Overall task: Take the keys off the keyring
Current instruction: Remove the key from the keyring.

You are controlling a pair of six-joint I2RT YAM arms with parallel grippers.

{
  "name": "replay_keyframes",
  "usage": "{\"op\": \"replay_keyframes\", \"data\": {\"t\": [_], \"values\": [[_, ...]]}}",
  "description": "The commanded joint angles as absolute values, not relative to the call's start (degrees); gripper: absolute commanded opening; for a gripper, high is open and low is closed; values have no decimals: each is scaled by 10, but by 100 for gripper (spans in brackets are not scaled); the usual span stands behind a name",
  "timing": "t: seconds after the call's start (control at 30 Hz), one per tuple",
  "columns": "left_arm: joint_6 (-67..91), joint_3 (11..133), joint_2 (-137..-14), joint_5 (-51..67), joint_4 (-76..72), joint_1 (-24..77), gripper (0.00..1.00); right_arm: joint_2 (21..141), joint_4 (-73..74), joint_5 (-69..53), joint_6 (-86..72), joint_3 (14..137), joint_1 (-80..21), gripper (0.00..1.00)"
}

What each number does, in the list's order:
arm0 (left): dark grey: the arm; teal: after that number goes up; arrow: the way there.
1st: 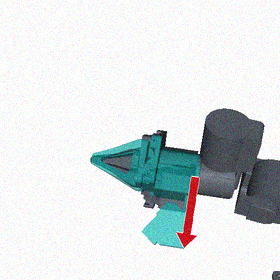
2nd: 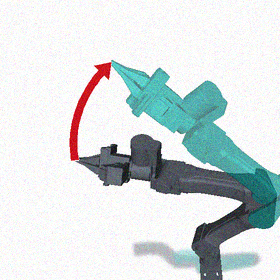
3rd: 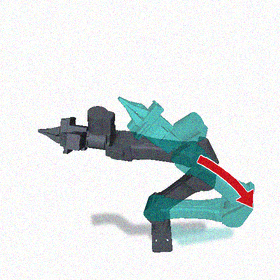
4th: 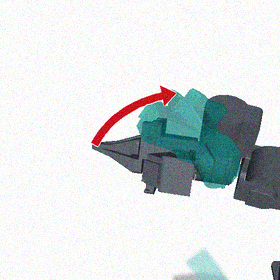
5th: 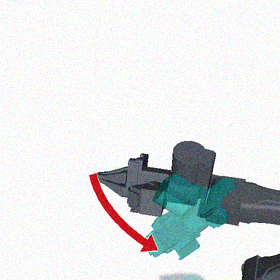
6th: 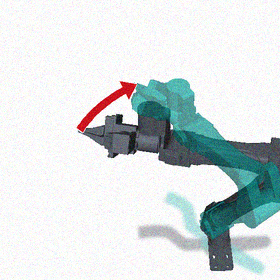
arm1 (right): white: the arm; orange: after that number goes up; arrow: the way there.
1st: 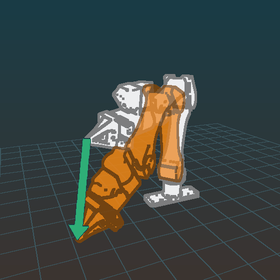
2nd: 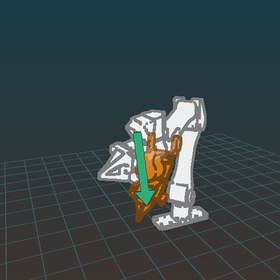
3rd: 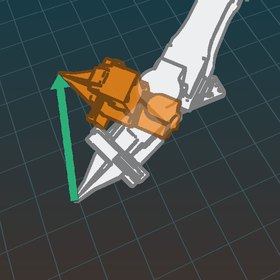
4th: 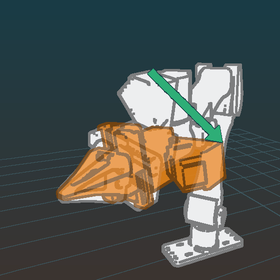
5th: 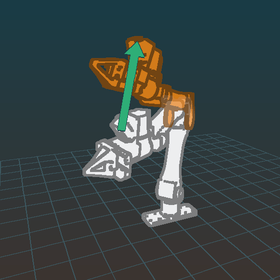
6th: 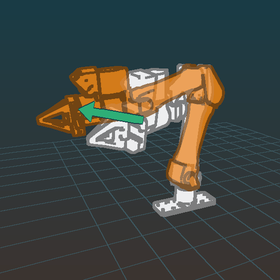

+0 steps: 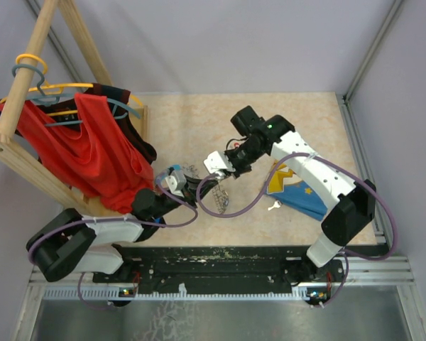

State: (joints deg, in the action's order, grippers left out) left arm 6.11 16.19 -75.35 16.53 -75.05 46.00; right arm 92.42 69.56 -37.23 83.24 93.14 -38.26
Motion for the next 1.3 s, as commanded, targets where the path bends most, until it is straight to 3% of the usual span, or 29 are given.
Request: {"op": "replay_keyframes", "data": {"t": [0.0, 0.43, 0.97, 1.27], "values": [[42, 181, -726, 164, -725, 463, 0, 924, 672, -368, 808, 971, -394, 0], [-49, 244, -673, 150, -492, 466, 0, 928, 674, -302, 751, 1013, -440, 0], [-86, 290, -652, 95, -352, 467, 0, 922, 675, -198, 671, 1048, -459, 0], [-70, 315, -661, 81, -322, 472, 0, 938, 661, -215, 611, 1043, -484, 0]]}}
